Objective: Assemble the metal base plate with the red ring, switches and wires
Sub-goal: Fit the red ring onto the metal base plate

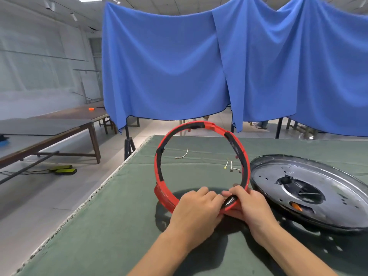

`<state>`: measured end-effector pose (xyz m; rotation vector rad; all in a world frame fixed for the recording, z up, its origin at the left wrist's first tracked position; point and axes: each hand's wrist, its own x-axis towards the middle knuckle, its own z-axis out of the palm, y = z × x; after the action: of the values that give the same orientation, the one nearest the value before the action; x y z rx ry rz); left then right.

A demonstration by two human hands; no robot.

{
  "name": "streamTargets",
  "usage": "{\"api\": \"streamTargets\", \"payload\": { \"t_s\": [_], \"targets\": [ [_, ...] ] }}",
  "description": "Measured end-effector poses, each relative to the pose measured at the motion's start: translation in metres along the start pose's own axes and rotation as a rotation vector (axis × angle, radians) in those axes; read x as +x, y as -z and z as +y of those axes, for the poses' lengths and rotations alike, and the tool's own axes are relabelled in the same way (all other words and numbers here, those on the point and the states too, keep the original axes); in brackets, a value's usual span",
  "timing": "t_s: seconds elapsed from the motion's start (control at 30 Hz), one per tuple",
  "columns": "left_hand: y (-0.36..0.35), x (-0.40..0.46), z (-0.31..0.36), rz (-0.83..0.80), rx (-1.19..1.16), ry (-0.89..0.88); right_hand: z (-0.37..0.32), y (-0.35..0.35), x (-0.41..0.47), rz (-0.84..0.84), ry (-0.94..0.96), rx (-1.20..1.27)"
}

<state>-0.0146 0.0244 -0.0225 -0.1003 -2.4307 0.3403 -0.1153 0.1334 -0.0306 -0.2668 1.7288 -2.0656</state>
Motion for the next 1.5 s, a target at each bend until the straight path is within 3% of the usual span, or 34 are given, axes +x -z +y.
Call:
{"api": "streamTargets", "payload": {
  "t_s": [0.13, 0.33, 0.57, 0.7, 0.93, 1.1, 1.3, 1.43, 1.5],
  "targets": [
    [-0.005, 0.001, 0.002, -0.064, 0.086, 0.115, 0.004, 0.003, 0.001, 0.005, 0.04, 0.059],
    [-0.009, -0.001, -0.004, 0.042, 0.039, 0.174, 0.002, -0.001, -0.003, -0.011, 0.055, 0.067],
    [0.005, 0.01, -0.025, 0.426, -0.038, 0.19, -0.002, -0.018, -0.017, -0.219, 0.099, -0.071],
    [0.018, 0.007, -0.039, 0.592, -0.263, 0.31, 0.004, -0.029, -0.025, -0.269, 0.18, -0.19],
    [0.039, 0.013, -0.021, 0.79, -0.978, 0.693, 0.003, -0.031, -0.031, -0.349, 0.387, -0.262],
    [0.043, 0.016, -0.014, 0.81, -1.359, 0.847, 0.006, -0.037, -0.038, -0.412, 0.524, -0.273],
    [0.05, 0.014, -0.029, 0.895, -1.662, 1.055, 0.002, -0.039, -0.056, -0.342, 0.733, -0.675],
    [0.053, 0.011, -0.033, 0.807, -1.97, 1.045, 0.002, -0.045, -0.065, -0.299, 0.978, -0.795],
    [0.053, 0.009, -0.035, 0.758, -2.005, 1.087, -0.001, -0.042, -0.062, -0.28, 1.037, -0.785]
  ]
}}
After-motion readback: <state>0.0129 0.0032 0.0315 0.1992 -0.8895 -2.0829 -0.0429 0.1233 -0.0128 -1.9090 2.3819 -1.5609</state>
